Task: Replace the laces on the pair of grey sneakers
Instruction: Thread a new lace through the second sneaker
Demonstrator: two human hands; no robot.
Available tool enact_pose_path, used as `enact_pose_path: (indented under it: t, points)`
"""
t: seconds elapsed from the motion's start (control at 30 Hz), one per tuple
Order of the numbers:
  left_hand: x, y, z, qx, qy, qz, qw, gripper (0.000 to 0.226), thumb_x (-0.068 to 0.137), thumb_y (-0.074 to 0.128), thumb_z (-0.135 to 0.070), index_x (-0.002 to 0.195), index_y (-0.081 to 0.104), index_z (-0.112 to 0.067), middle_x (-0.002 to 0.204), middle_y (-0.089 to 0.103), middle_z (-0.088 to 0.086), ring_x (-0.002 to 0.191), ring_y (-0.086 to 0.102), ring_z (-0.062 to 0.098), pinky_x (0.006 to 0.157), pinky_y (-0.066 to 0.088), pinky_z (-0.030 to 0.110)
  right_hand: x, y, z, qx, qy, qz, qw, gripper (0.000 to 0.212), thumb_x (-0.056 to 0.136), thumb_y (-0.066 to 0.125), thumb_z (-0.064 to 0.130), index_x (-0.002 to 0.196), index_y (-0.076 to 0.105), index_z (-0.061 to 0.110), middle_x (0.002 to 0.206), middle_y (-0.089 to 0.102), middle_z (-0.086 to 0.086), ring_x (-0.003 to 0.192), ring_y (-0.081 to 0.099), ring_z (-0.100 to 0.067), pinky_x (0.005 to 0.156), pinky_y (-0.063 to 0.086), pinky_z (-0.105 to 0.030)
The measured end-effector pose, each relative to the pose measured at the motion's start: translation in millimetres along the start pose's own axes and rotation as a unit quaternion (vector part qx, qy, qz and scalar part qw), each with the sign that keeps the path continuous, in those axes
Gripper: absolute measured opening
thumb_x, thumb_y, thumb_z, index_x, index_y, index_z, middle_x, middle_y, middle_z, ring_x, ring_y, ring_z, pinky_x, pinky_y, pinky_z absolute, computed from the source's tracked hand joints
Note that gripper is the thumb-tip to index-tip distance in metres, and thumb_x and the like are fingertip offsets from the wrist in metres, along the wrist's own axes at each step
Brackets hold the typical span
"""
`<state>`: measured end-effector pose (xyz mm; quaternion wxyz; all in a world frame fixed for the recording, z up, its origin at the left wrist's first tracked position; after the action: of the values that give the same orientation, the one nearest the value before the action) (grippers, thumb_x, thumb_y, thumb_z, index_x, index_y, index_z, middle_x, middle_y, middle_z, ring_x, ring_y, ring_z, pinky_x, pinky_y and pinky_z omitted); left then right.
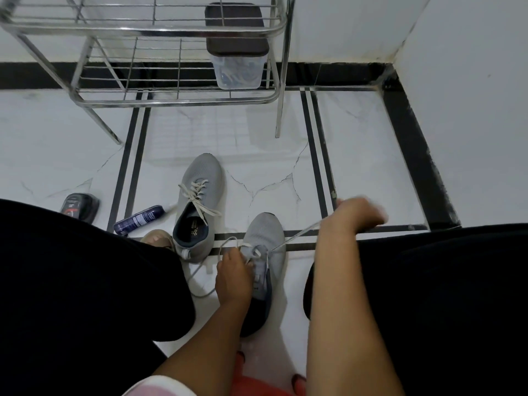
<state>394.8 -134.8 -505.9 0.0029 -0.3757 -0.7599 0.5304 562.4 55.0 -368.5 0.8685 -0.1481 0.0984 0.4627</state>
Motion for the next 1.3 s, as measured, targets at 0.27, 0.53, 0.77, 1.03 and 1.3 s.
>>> enact_pose_path:
  t: [0.27,0.53,0.77,1.03,1.3]
  points:
    - [1.4,2.5,8.6,-0.012,-0.031,0.044,0.999,0.034,0.088,0.06,-0.036,0.113,0.053,-0.013,0.118,0.052,0.01,0.108,0.054,0.03,0.087,0.048,0.041,-23.6,47.4,-43.3,-0.411,-0.161,0.278,0.853,0.024,0.096,0.043,0.017,0.113,0.06,0.018,0.108,0.064,-0.005,0.093,0.06,-0.025,0.07,0.04,-0.025]
    - [0.0,-2.4,4.0,0.031,-0.023,0.062,0.997,0.029,0.094,0.049,-0.033,0.118,0.05,-0.016,0.122,0.05,0.007,0.11,0.055,0.028,0.085,0.047,0.039,-58.8,24.0,-166.2,-0.58,-0.065,0.358,0.729,0.025,0.097,0.044,0.029,0.112,0.061,0.018,0.121,0.059,-0.01,0.102,0.058,-0.03,0.075,0.045,-0.03]
    - [-1.1,-4.7,4.9,0.053,-0.032,0.052,0.997,0.024,0.097,0.039,-0.022,0.118,0.05,-0.015,0.121,0.052,0.009,0.108,0.056,0.031,0.081,0.045,0.039,-15.6,0.9,-150.0,-0.463,0.069,0.153,0.87,0.035,0.098,0.05,0.013,0.129,0.047,-0.003,0.132,0.049,-0.023,0.116,0.055,-0.039,0.092,0.05,-0.044]
    - [-10.9,6.8,-14.0,0.103,0.065,0.092,0.988,0.025,0.098,0.039,-0.034,0.113,0.047,-0.016,0.115,0.054,0.005,0.105,0.057,0.026,0.08,0.046,0.037,-9.0,0.7,-114.9,-0.333,0.029,0.092,0.938,0.031,0.096,0.051,0.007,0.125,0.047,-0.005,0.132,0.045,-0.025,0.114,0.054,-0.04,0.094,0.045,-0.039]
    - [-11.9,8.0,-10.8,0.096,0.057,0.098,0.989,0.032,0.094,0.043,-0.039,0.114,0.045,-0.015,0.114,0.056,0.005,0.104,0.058,0.026,0.076,0.043,0.035,-52.9,-16.0,-201.5,-0.395,0.175,0.22,0.874,0.046,0.087,0.062,0.044,0.114,0.064,0.007,0.109,0.068,-0.013,0.099,0.064,-0.033,0.087,0.053,-0.038]
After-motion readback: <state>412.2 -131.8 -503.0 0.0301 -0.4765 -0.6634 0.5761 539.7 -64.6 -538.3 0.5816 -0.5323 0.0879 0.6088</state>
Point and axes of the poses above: each hand's wrist, its own x-axis towards the middle knuckle, its own y-axis out of the palm, z = x × y, the point moved 7 cm from there along x, towards the middle knuckle
